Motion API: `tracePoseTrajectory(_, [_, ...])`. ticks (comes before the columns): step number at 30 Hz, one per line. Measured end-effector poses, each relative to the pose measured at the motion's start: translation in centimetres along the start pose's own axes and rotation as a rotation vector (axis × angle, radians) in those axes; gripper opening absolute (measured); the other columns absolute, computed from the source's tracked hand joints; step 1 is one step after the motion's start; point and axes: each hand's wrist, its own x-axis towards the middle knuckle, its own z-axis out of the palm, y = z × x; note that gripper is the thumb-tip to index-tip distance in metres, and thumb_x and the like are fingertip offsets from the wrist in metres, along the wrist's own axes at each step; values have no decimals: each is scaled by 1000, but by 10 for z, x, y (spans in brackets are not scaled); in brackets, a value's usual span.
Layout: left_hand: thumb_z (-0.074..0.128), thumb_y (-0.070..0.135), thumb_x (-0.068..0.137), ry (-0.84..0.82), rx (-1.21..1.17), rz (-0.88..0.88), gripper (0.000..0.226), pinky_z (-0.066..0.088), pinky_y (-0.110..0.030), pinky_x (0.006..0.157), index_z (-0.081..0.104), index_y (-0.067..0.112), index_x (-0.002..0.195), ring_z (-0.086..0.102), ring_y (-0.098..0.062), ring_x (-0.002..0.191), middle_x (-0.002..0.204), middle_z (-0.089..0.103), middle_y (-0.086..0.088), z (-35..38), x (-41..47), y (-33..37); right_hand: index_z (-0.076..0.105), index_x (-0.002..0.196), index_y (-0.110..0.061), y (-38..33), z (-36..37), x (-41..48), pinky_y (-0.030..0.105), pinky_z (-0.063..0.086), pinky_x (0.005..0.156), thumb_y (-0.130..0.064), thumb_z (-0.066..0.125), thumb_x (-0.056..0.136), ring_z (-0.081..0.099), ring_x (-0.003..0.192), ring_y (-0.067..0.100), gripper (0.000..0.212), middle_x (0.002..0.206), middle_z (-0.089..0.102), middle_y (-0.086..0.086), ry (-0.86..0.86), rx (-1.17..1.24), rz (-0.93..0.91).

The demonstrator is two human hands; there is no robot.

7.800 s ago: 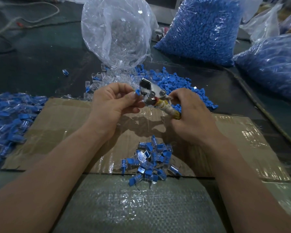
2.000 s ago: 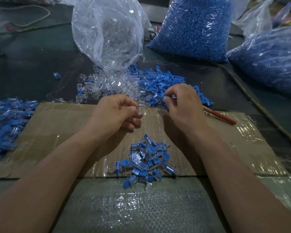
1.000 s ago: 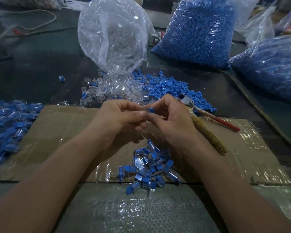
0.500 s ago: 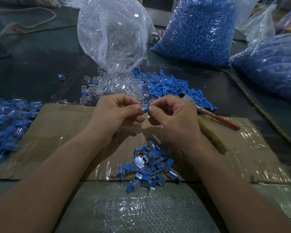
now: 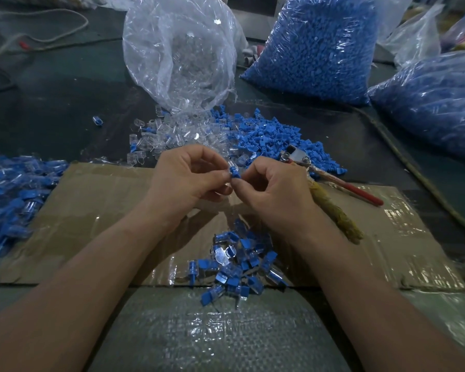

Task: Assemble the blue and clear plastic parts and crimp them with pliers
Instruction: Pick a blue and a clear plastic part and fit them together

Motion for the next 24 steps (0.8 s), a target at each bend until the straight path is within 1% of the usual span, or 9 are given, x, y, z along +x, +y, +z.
tracePoseTrajectory(3, [66, -3, 76, -1, 88, 53, 14, 54, -20, 51, 63, 11, 75, 65, -9, 54, 60, 68, -1, 1, -1, -1, 57, 69, -19, -1, -1, 0, 42, 51, 58, -25, 65, 80, 56, 59, 15, 15, 62, 57, -5, -2, -16, 10])
tracePoseTrajectory(7, [66, -4, 77, -28, 159, 78, 15, 52, -16, 50, 65, 11, 77, 64, -6, 52, 62, 68, -3, 4, -3, -1, 55, 67, -22, 0, -3, 0, 39, 52, 57, -27, 65, 78, 56, 57, 12, 16, 62, 56, -6, -35, -32, 10])
tracePoseTrajectory(10, [63, -6, 78, 0, 74, 32, 16, 55, -21, 52, 64, 10, 78, 63, -8, 50, 57, 67, 1, 3, -1, 0, 58, 74, -20, 2, -3, 0, 28, 51, 59, -29, 69, 78, 54, 60, 5, 14, 65, 57, -9, 22, 27, -8])
tracePoseTrajectory(12, [62, -6, 78, 6, -14, -16, 15, 54, -21, 51, 63, 8, 77, 63, -9, 48, 56, 67, -1, 2, 1, 2, 62, 88, -19, 4, -2, 1, 21, 51, 65, -28, 71, 77, 58, 71, 4, 17, 75, 59, -10, 67, 92, -11])
tracePoseTrajectory(14, [61, -6, 77, -3, -73, -53, 13, 54, -20, 50, 63, 7, 77, 62, -10, 48, 58, 67, -3, 1, 1, 3, 65, 103, -18, 4, -2, 1, 20, 52, 75, -22, 71, 77, 61, 82, 4, 27, 84, 60, -16, 67, 169, -12])
tracePoseTrajectory(15, [62, -5, 77, -10, -87, -66, 12, 54, -19, 49, 63, 6, 77, 62, -11, 48, 58, 68, -4, 1, 1, 2, 66, 106, -17, 5, -2, 0, 20, 53, 78, -17, 70, 77, 63, 85, 4, 29, 86, 61, -18, 55, 212, -22])
tracePoseTrajectory(17, [62, -5, 76, -20, -105, -84, 10, 53, -19, 49, 64, 5, 78, 63, -11, 49, 60, 68, -5, 1, 2, 2, 66, 107, -16, 5, -1, -1, 17, 52, 79, -11, 69, 78, 63, 87, 1, 30, 85, 60, -22, 41, 267, -61])
tracePoseTrajectory(19, [62, -4, 76, -23, -124, -95, 9, 53, -18, 49, 64, 5, 78, 63, -12, 49, 61, 68, -6, 0, 2, 2, 64, 107, -20, 5, -1, -1, 15, 51, 78, -10, 68, 77, 63, 87, -1, 31, 84, 60, -24, 43, 290, -92])
tracePoseTrajectory(24, [64, -3, 72, -41, -132, -91, 9, 52, -19, 47, 62, 6, 73, 62, -12, 47, 56, 66, -4, -1, 1, 1, 61, 106, -21, 6, -1, -1, 21, 54, 77, -11, 69, 76, 65, 84, 4, 33, 85, 63, -17, 38, 299, -142])
